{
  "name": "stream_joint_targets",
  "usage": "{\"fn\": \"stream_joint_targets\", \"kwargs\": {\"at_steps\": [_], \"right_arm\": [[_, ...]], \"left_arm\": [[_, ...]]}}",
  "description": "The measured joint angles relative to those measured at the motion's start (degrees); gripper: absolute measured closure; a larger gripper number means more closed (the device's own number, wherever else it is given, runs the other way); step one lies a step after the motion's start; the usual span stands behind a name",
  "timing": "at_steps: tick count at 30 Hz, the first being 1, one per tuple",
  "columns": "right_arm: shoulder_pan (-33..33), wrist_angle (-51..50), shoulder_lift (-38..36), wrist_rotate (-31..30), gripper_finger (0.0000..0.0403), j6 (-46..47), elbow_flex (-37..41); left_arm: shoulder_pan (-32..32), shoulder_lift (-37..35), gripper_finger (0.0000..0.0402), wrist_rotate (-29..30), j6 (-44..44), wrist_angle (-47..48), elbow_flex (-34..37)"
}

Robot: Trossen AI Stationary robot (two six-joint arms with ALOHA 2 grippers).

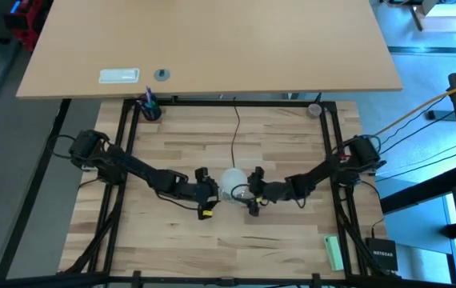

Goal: Screw lightbulb
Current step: Remove the lightbulb from the lamp

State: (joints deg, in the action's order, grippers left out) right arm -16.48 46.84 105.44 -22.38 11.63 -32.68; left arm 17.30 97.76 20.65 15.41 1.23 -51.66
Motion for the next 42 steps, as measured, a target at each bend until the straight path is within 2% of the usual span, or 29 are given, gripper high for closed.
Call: {"fn": "stream_joint_targets", "kwargs": {"at_steps": [9,14,17,20,26,33,37,40,42], "right_arm": [[3.52,14.15,9.20,4.05,0.0109,-3.43,-1.02],[3.40,14.43,12.78,4.56,0.0134,-6.35,-3.66],[3.37,14.62,13.74,5.45,0.0167,-7.39,-4.90],[3.41,14.60,13.62,5.47,0.0222,-7.75,-4.74],[3.33,11.45,9.32,7.40,0.0224,-9.72,-3.21],[1.07,4.05,-3.89,12.79,0.0224,-10.45,-3.36],[-1.67,-6.89,-11.19,12.33,0.0224,-10.17,-6.95],[-3.85,-15.52,-12.71,11.25,0.0224,-9.20,-11.72],[-5.13,-19.94,-12.66,10.83,0.0224,-9.04,-15.80]], "left_arm": [[1.21,0.07,0.0164,0.06,3.66,-1.07,0.67],[1.07,0.07,0.0164,0.11,2.35,-4.18,0.67],[1.07,0.07,0.0164,0.13,1.48,-5.55,0.67],[1.07,-0.12,0.0164,0.10,2.02,-4.87,0.67],[1.51,-5.08,0.0164,0.12,2.20,-4.93,0.67],[1.51,-12.98,0.0164,0.13,-0.71,-6.00,0.67],[2.01,-14.08,0.0164,0.13,-4.92,-14.42,0.67],[2.62,-13.90,0.0164,-0.30,-8.42,-22.79,0.63],[2.64,-13.76,0.0164,-2.87,-8.58,-24.74,0.14]]}}
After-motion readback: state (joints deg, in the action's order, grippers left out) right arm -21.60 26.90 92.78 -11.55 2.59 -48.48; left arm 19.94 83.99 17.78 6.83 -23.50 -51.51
